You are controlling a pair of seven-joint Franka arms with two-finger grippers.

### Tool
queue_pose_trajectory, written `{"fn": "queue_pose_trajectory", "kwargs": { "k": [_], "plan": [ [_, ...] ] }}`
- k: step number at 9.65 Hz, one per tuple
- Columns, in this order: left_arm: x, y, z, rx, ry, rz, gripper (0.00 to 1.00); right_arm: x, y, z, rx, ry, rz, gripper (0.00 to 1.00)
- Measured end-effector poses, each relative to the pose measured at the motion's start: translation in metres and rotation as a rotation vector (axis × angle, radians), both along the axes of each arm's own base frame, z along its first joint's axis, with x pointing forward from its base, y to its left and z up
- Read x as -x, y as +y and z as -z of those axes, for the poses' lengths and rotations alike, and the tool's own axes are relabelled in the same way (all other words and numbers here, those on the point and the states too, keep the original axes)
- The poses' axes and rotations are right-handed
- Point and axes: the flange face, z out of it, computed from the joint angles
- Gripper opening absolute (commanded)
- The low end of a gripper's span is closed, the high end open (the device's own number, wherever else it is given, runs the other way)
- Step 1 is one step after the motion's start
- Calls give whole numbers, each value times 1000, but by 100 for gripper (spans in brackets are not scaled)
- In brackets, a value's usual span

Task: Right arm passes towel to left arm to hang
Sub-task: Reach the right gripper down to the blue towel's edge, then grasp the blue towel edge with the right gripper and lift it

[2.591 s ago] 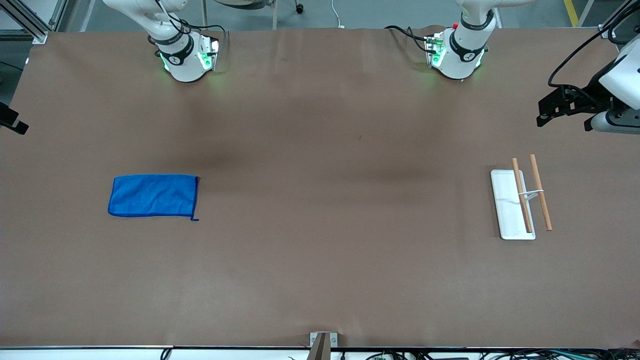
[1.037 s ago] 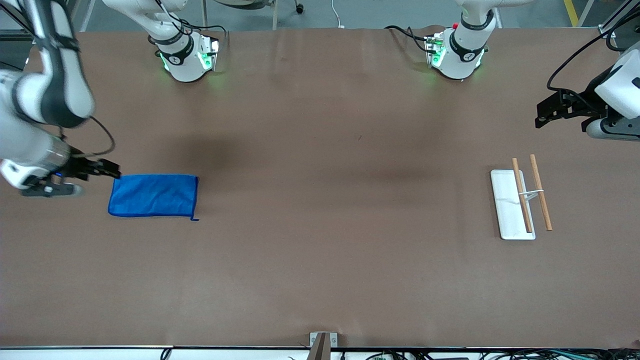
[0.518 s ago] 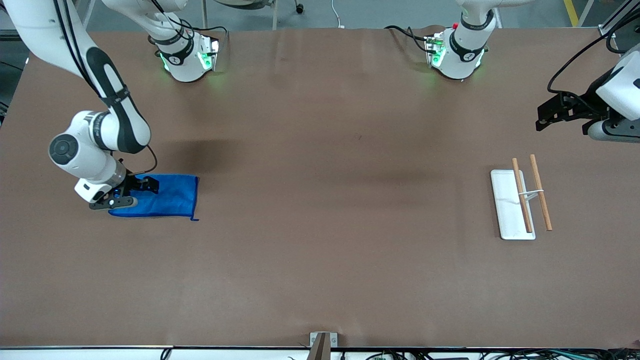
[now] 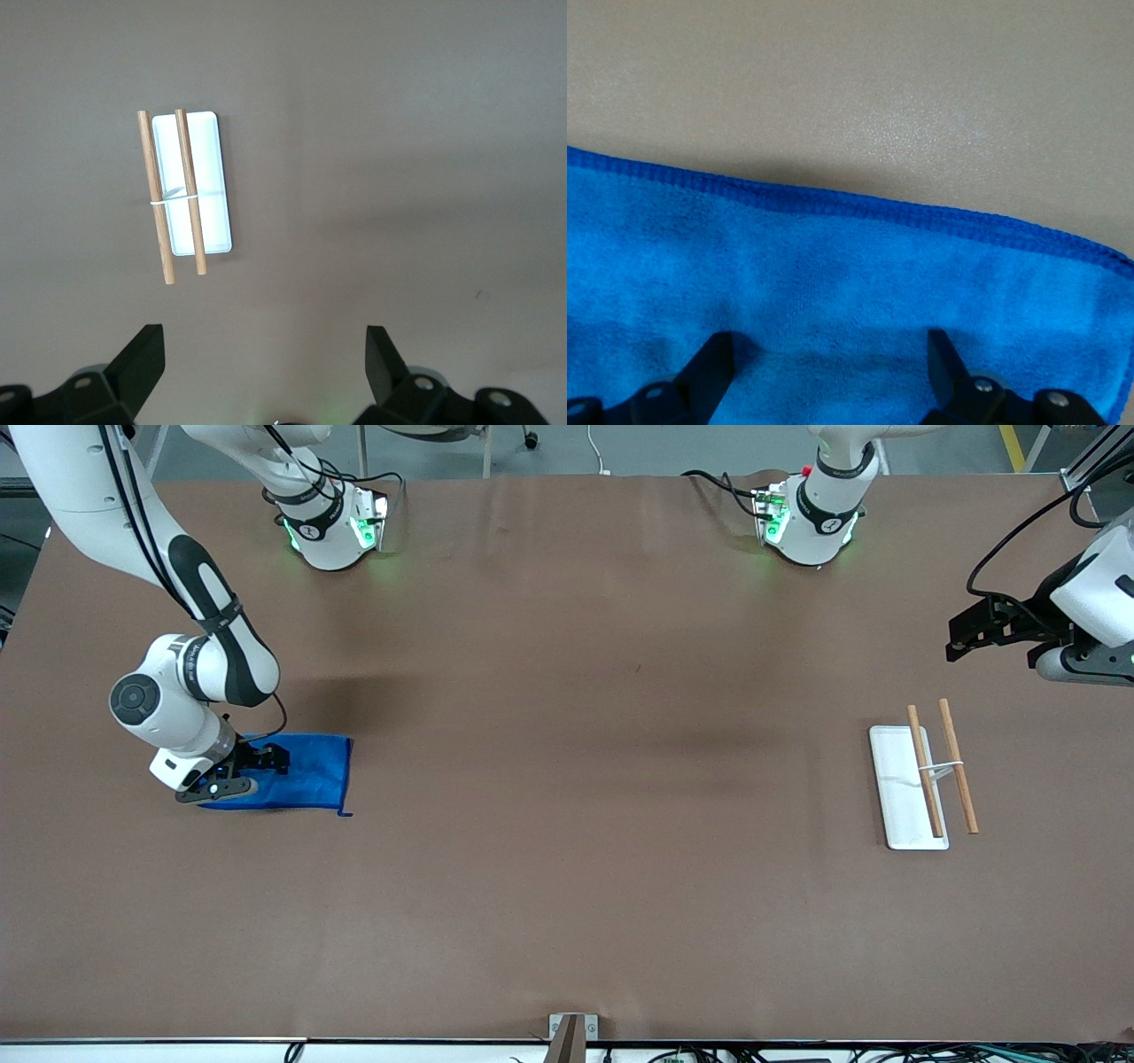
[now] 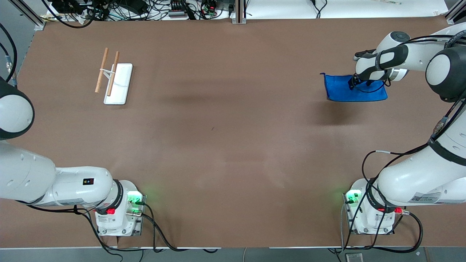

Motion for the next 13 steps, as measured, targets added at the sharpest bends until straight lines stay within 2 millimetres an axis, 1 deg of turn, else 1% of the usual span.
{"fn": "queue_pose_trajectory", "kwargs": {
  "k": [1, 3, 4, 6, 7, 8, 9, 10, 11, 13],
  "plan": [
    [-1, 0, 1, 0, 1, 0, 100, 0, 0, 0, 0, 2, 0, 59],
    [-1, 0, 2, 0, 3, 0, 100, -2, -2, -3, 1, -5, 3, 44],
    [-1, 0, 2, 0, 3, 0, 100, -2, -3, -4, 1, -6, 5, 38],
    [-2, 0, 2, 1, -1, 0, 100, -4, -3, -6, 0, 5, 6, 8],
    [-2, 0, 2, 1, -2, 0, 100, -6, -3, -8, -5, 32, 5, 0],
    [-3, 0, 3, 1, -1, 0, 100, -9, -1, -11, -14, 89, 6, 0],
    [-4, 0, 4, 1, 1, 0, 100, -16, 0, -20, -29, 149, 14, 0],
    [-4, -1, 6, 1, 2, 2, 100, -29, 1, -44, -46, 201, 21, 0],
    [-5, -3, 7, 2, 4, 6, 100, -42, 3, -77, -62, 245, 21, 0],
    [-6, -9, 11, 2, 10, 17, 100, -67, 17, -158, -137, 313, 30, 0]
  ]
}}
